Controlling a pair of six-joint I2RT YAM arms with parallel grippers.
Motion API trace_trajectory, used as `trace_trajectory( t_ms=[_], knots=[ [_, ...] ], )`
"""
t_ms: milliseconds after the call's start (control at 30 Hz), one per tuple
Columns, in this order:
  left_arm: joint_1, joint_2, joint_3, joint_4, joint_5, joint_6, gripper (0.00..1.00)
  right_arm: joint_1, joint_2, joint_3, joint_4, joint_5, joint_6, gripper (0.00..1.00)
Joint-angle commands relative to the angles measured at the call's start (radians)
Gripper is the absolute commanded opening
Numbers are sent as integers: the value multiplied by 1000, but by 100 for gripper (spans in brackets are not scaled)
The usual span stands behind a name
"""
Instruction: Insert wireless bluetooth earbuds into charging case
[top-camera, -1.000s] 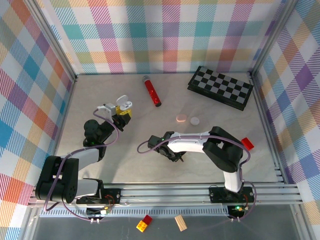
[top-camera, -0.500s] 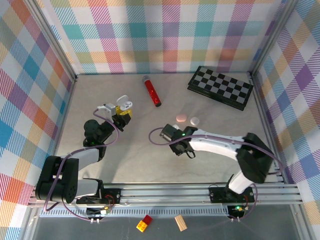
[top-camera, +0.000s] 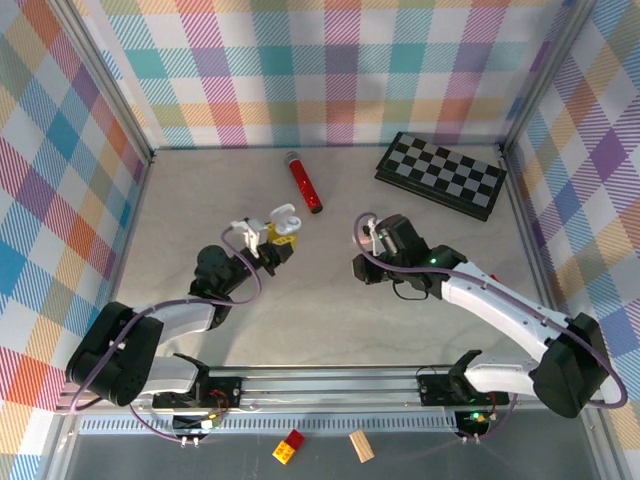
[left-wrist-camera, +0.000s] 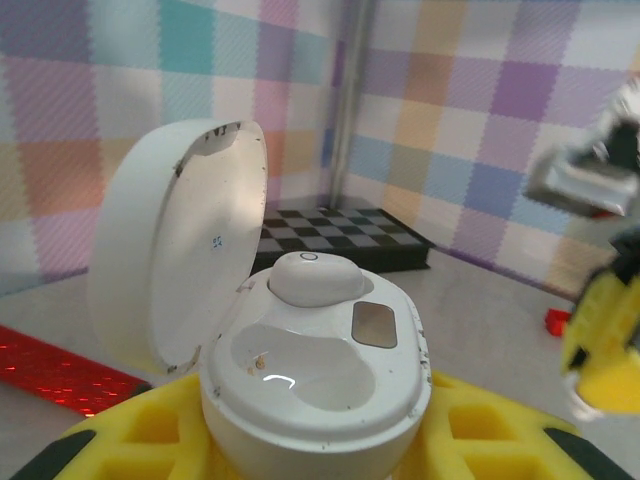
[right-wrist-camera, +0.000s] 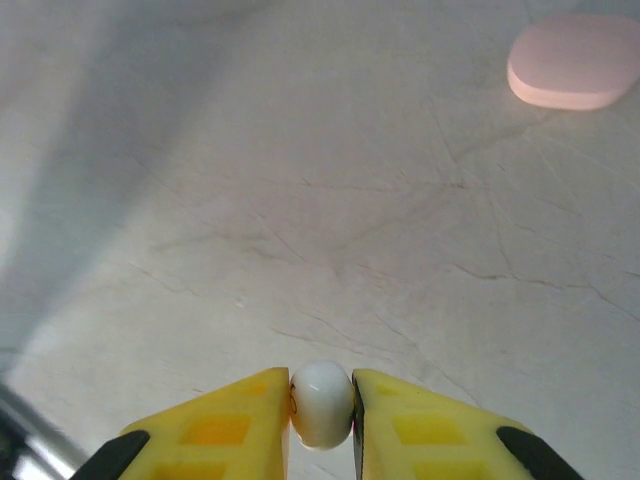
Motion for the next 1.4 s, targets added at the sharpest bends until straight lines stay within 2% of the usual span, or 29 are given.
trace_trajectory(
  t_ms=[0, 300, 400, 600, 1000, 1367],
  knots=[
    [-79, 50, 32, 14, -65, 78, 35, -33, -40, -4, 78, -162, 61, 22],
    [-206, 112, 113, -60, -97, 195, 35, -73, -96, 35, 168, -326, 118, 22],
    [-239, 117, 132, -93, -111, 227, 35, -74, -85, 49, 179, -349, 122, 22],
    [-291, 166, 156, -52, -119, 222, 35, -76, -67, 51, 225, -381, 137, 22],
    [-356, 198, 181, -45, -124, 231, 34, -82, -43, 45, 242, -363, 135, 22],
    [-376, 190, 198, -53, -133, 236, 34, -82, -38, 25, 236, -332, 133, 21]
  ],
)
